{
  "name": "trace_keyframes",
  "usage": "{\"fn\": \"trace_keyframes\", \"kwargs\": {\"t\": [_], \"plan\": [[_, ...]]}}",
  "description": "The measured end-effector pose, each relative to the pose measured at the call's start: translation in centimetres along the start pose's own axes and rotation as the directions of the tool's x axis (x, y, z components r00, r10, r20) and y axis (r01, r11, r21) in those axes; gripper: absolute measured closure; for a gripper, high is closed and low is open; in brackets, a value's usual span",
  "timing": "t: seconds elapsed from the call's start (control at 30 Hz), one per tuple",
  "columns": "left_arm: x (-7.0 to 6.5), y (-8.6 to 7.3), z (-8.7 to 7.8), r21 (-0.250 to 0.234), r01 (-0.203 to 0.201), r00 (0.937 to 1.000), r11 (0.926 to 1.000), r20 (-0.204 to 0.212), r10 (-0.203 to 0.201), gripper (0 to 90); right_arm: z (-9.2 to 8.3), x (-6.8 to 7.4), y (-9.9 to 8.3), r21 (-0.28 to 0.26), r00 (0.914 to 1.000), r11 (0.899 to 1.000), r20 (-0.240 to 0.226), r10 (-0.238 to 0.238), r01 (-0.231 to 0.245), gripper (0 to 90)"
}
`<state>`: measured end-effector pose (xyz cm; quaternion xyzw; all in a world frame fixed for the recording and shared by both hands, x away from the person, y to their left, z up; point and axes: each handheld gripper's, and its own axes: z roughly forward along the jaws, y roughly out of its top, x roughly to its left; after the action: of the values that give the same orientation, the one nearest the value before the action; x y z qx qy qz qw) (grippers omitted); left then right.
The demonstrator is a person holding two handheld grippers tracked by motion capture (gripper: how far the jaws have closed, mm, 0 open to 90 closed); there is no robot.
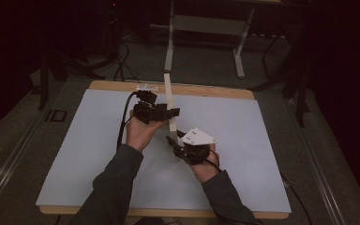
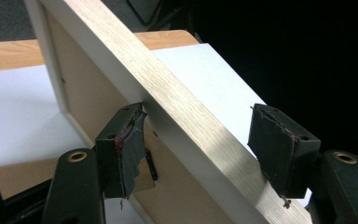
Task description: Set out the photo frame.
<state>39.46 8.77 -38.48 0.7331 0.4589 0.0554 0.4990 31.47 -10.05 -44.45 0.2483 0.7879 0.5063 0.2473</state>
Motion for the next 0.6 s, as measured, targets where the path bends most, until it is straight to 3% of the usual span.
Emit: {"fn": "trace_keyframes", "kwargs": {"t": [0.1,0.2,0.33,0.5,0.6], "plan": [[0.2,0.1,-0.1,0.011,-0.001,0.9998,0.9999,-0.019,0.002,39.5,0.3,0.2,0.2,0.002,0.9996,1.000,-0.029,-0.004,0.004,61.4],[0.4,0.1,-0.2,0.026,-0.003,0.9999,0.9997,-0.013,0.003,42.5,0.5,0.4,0.4,0.002,0.9970,1.000,-0.077,-0.010,0.010,57.9],[0.3,0.2,-0.2,0.033,-0.014,0.9998,0.9994,-0.011,0.014,45.3,0.8,-0.1,0.3,-0.006,0.9911,0.999,-0.123,0.052,-0.053,58.6],[-0.1,0.4,-0.1,0.063,-0.043,0.9986,0.9971,-0.027,0.045,51.8,1.1,0.1,0.3,0.012,0.9913,1.000,-0.130,0.023,-0.021,56.8],[-0.4,0.6,-0.2,0.077,-0.083,0.9952,0.9936,-0.046,0.087,59.7,1.3,0.2,0.3,0.019,0.9897,1.000,-0.140,0.028,-0.025,56.9]]}}
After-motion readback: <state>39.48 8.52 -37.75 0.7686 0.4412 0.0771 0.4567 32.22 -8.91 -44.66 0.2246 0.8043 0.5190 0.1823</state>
